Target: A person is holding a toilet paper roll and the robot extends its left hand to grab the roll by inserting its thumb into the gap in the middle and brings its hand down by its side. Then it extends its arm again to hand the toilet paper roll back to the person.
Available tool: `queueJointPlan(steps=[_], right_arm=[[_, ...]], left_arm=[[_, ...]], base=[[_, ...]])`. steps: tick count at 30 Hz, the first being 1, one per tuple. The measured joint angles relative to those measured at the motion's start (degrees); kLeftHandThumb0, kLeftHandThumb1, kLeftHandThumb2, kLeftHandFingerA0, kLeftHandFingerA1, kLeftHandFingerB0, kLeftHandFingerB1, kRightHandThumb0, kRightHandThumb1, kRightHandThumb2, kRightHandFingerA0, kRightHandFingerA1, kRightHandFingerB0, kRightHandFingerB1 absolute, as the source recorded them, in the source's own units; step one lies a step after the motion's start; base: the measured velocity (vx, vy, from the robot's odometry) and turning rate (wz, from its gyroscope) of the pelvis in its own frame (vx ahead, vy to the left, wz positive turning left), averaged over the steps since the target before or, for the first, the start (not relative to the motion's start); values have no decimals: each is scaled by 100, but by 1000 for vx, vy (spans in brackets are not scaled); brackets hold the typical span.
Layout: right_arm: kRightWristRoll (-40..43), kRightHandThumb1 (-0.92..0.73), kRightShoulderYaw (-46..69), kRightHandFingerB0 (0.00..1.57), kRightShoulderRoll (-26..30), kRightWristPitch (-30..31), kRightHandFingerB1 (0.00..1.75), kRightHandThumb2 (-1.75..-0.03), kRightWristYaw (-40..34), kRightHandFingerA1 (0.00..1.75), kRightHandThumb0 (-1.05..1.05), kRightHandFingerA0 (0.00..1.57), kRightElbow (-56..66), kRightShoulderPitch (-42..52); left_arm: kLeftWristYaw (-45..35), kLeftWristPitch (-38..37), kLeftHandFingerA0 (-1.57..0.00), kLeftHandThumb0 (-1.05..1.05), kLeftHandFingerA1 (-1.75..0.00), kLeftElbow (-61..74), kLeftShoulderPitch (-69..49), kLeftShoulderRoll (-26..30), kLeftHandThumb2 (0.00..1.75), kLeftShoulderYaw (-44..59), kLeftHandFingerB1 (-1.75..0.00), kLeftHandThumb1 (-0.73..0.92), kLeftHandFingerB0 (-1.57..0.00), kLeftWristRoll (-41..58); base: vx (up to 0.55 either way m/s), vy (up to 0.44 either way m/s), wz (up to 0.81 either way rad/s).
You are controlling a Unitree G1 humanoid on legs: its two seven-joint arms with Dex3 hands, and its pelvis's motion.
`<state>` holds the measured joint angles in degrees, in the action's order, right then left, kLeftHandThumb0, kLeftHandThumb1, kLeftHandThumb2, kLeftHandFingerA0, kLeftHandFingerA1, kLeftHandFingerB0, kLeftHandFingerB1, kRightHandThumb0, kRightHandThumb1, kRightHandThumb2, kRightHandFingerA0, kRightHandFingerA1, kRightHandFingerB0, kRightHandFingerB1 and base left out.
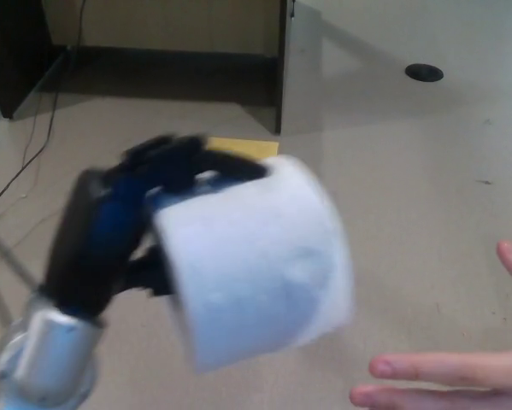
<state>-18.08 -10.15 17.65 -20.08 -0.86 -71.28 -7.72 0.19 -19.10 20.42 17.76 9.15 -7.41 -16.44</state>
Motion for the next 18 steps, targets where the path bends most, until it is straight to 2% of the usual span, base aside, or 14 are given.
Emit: queueJointPlan(steps=[2,3,6,9,10,11,12,13,18], right_arm=[[-3,-63,-14,62,0,4,43,-59,0,57,-38,78,1,-17],[-4,-63,-22,62,0,4,43,-60,0,56,-37,78,2,-19],[-7,-65,-50,61,-2,9,42,-60,-1,54,-38,76,0,-20],[-9,-66,-73,59,-7,16,42,-60,3,60,-39,78,4,-28],[-10,-66,-79,59,-7,20,42,-60,4,59,-39,77,5,-29],[-12,-66,-89,60,-7,27,42,-60,7,62,-39,78,7,-33],[-16,-65,-104,60,-7,37,42,-60,12,63,-39,79,7,-44],[-20,-65,-115,59,-7,46,42,-60,14,64,-37,81,7,-55],[-80,-66,-269,60,-15,70,42,-60,20,64,-37,82,7,-159]], left_arm=[[-120,244,-98,-18,-156,223,376,-262,84,-337,-92,61,-92,-149],[-165,334,-96,-20,-154,297,500,-358,74,-455,-98,67,-88,-202],[-303,619,-98,-21,-152,468,827,-685,71,-866,-98,68,-87,-399],[-433,917,-96,-21,-150,559,1133,-996,68,-1291,-93,69,-89,-640],[-464,992,-93,-24,-153,573,1198,-1074,65,-1395,-100,70,-85,-714],[-501,1094,-97,-22,-150,586,1274,-1178,60,-1538,-103,70,-86,-806],[-542,1209,-98,-22,-149,601,1345,-1283,60,-1687,-102,69,-88,-911],[-571,1298,-98,-21,-144,615,1384,-1360,64,-1776,-91,68,-92,-989],[-721,1806,-99,-19,-142,723,1460,-1612,61,-2170,-89,67,-94,-1436]], base=[[0,0,0],[0,0,0],[0,0,0],[0,0,0],[0,0,0],[0,0,0],[0,0,0],[0,0,0],[0,0,0]])
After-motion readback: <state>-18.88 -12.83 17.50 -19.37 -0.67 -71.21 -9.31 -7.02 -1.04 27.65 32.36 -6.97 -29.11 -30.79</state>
